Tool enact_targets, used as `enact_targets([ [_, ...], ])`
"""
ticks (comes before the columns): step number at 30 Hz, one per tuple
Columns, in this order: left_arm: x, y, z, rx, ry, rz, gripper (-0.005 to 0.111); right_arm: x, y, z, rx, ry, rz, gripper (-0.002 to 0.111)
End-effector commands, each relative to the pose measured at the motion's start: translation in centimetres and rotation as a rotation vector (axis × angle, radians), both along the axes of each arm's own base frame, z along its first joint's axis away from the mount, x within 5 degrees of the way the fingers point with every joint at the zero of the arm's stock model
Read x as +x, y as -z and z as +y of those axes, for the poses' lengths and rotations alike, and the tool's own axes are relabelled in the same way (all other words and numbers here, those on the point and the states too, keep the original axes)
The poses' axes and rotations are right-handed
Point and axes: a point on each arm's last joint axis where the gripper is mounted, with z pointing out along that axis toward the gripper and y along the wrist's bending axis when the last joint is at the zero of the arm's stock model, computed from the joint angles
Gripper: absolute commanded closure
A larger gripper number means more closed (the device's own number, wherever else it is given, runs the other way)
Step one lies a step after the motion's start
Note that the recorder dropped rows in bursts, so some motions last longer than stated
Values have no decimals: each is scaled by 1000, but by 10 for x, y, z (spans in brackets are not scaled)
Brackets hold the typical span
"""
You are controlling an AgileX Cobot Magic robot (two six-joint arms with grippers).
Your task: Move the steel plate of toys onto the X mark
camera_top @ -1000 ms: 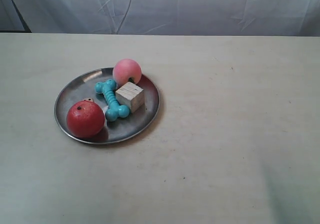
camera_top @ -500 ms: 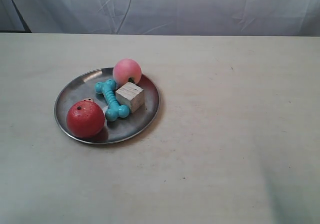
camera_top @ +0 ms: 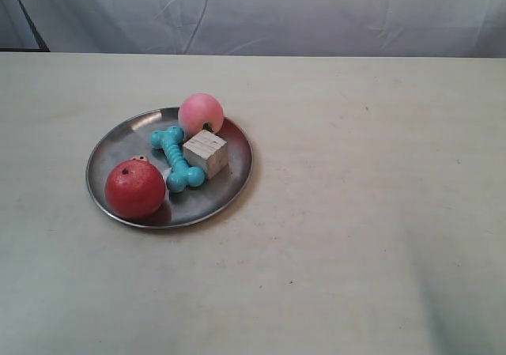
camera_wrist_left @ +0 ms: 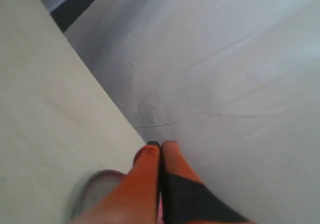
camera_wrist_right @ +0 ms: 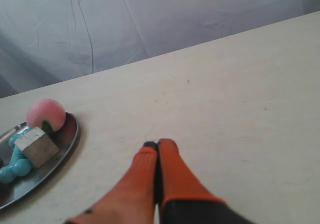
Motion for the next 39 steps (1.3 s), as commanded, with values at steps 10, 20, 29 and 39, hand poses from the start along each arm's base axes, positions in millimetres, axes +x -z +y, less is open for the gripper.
enact_targets([
  [10, -5, 14, -2, 662, 4, -96, 107, 0, -1, -1, -7, 10, -13, 108],
  [20, -6, 19, -2, 659, 20, -49, 107, 0, -1, -1, -7, 10, -13, 108],
  [29, -6, 19, -2, 659, 19, -52, 107, 0, -1, -1, -7, 10, -13, 108],
  [39, -6, 19, -2, 659, 19, -52, 107, 0, 0, -1, -6, 9, -11, 108],
])
